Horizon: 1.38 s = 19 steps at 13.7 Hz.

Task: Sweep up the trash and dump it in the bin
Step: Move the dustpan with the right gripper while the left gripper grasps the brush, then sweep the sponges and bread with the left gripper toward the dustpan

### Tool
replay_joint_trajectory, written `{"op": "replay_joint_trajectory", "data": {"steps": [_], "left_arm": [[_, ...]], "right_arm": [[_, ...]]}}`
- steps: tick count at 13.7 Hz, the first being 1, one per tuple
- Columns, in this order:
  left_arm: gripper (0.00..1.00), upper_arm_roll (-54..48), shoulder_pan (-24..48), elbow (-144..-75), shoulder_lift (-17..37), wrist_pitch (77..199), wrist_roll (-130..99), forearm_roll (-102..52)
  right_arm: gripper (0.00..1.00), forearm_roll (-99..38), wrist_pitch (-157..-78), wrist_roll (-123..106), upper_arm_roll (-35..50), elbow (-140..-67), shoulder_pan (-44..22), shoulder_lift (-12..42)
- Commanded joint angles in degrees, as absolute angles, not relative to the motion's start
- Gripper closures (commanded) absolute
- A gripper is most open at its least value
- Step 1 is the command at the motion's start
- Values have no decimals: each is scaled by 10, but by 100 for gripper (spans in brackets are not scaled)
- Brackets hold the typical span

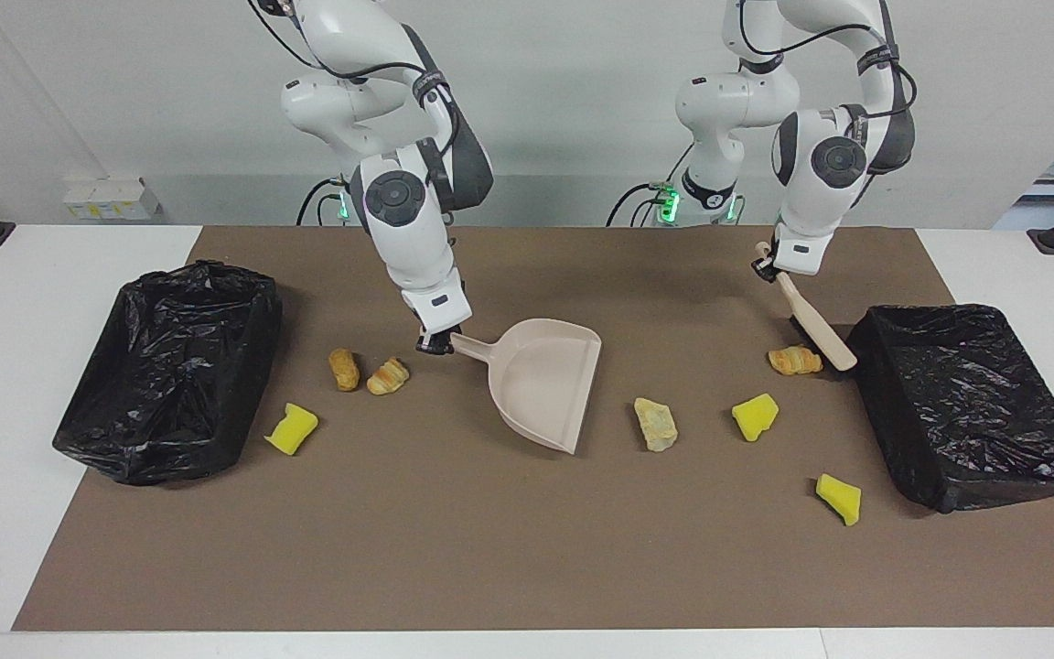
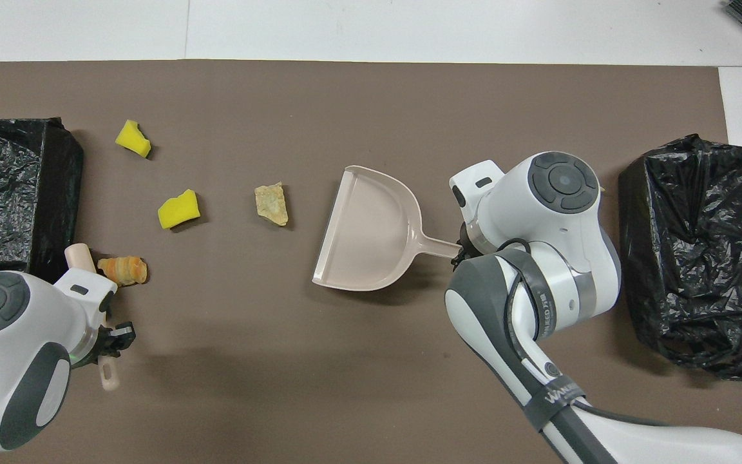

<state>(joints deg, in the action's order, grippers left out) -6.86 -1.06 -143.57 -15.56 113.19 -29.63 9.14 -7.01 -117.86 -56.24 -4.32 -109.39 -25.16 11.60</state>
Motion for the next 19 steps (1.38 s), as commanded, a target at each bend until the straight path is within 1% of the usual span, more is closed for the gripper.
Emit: {"op": "replay_joint_trajectory", "data": {"steps": [1,4,6,8,11,12,14,17,19], "left_arm": [[100,-74,34,-1431,-155,1126,-307,108],[100,-74,100,-1417,-149,1128,-270,108],[100,-74,125,-1398,-139,1122,-202,107],[100,-74,125,-1378,-141,1112,-195,108],[100,-69,104,-1311,-137,1074,-88,108],[100,-69,87,-1299,-122,1087,-60,115],[100,-69,71,-1250,-83,1117,8,141],[100,-68,34,-1139,19,1167,63,153],[100,-68,4,-1069,90,1203,112,164]], "right_arm": [[100,-3,-1190,-587,-39,-1088,-255,118],[100,32,-1174,-584,-40,-1085,-258,117],[100,59,-1171,-584,-40,-1085,-250,118],[100,59,-1177,-582,-39,-1085,-252,120],[100,59,-1179,-583,-38,-1086,-256,127],[100,59,-1181,-585,-38,-1088,-256,129],[100,58,-1185,-589,-37,-1086,-258,135],[100,60,-1197,-585,-37,-1085,-276,146],[100,62,-1194,-584,-37,-1058,-282,166]]}}
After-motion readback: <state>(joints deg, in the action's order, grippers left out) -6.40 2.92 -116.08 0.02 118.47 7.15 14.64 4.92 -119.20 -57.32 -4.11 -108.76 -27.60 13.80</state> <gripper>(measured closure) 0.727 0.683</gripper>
